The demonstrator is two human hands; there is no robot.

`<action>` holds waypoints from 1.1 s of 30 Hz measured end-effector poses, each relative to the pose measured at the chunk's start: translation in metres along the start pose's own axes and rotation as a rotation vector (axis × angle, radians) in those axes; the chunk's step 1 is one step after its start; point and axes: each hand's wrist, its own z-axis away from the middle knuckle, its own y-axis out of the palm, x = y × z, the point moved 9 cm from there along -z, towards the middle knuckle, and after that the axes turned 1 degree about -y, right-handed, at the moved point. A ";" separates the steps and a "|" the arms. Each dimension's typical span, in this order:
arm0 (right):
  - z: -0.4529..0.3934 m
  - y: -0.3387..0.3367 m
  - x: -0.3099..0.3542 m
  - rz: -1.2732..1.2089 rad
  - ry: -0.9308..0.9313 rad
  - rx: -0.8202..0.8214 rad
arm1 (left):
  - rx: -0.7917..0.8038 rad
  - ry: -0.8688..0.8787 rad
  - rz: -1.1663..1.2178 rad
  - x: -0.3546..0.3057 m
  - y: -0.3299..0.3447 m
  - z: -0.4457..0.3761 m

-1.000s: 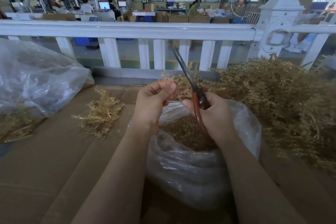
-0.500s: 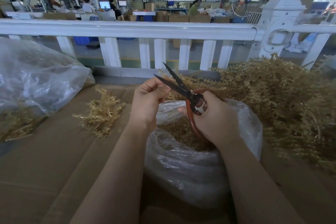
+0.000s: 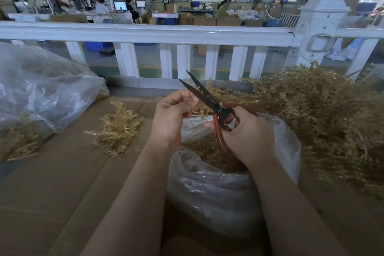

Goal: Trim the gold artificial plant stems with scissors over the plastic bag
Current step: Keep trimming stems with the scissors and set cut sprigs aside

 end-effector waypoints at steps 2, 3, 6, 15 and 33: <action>0.001 -0.001 0.001 -0.022 -0.003 -0.006 | 0.015 0.001 -0.005 0.000 0.000 0.000; 0.001 0.000 0.000 -0.031 0.001 0.000 | 0.022 0.001 -0.014 0.000 0.001 0.000; 0.000 0.001 -0.001 -0.044 0.013 0.018 | 0.027 0.007 -0.045 0.000 0.001 0.000; 0.000 -0.001 -0.001 0.005 -0.019 -0.014 | 0.061 0.110 -0.115 -0.010 0.004 0.004; 0.002 0.006 -0.006 -0.053 -0.002 0.002 | 0.013 -0.024 0.142 0.000 -0.008 0.002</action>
